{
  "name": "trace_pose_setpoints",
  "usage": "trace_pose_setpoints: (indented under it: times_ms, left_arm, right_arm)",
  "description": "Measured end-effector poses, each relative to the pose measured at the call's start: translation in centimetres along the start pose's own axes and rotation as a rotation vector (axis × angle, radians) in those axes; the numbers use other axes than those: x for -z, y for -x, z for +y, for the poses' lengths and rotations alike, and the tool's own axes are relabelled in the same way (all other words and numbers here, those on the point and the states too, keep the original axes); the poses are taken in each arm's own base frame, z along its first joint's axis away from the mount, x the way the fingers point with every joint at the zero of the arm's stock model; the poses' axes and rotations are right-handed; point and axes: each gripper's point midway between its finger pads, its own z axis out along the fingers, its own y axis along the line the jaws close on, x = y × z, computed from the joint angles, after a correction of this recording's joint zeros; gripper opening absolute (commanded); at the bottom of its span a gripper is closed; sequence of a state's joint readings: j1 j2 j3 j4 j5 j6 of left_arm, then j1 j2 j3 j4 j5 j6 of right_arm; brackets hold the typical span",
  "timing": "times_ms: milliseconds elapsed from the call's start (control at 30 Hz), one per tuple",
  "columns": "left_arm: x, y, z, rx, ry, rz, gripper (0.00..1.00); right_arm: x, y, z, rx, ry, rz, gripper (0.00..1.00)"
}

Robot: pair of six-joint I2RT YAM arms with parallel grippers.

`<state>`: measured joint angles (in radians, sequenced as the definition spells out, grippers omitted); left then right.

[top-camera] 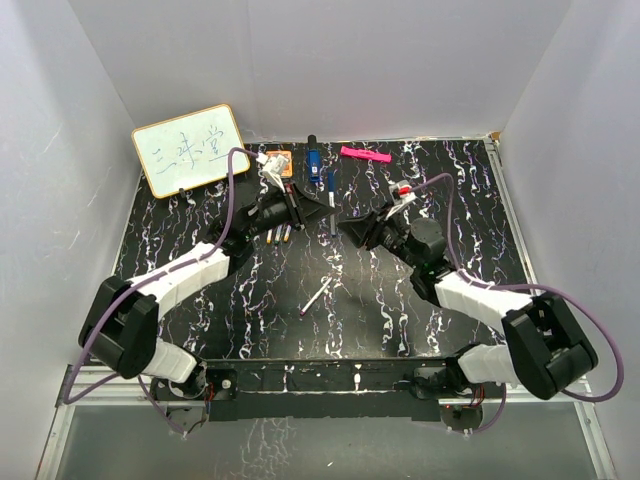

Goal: Insert the pens into the pen caps

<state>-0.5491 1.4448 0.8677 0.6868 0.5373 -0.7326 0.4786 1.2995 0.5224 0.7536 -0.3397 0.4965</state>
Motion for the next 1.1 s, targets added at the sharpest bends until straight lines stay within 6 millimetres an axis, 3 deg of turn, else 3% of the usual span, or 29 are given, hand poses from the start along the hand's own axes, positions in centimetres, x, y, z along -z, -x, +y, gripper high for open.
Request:
trace_pose_setpoints:
  times_ms: [200,433,633,800,1100]
  left_arm:
    - [1.4,1.3,-1.3,-0.084,0.015,-0.026,0.0]
    - [2.1,1.0,-1.3,-0.128,0.029,-0.012,0.0]
    - [2.4,-1.4,0.1,-0.134,0.069,0.06,0.0]
    - [2.0,-3.1,0.6,-0.167,0.091,0.106,0.0]
    - [1.1,-6.4,3.7,-0.166,0.172,0.194,0.0]
  right_arm:
    - [0.6,2.2,-2.4,0.047,-0.165,-0.071,0.97]
    - [0.6,4.8,-3.7,0.052,-0.248,-0.138,0.98]
    - [-0.1,8.6,-2.0,0.062,-0.195,-0.222,0.97]
    - [-0.3,9.5,-0.3,0.053,-0.123,-0.233,0.9]
    - [-1.2,11.1,1.8,0.041,-0.048,-0.218,0.83]
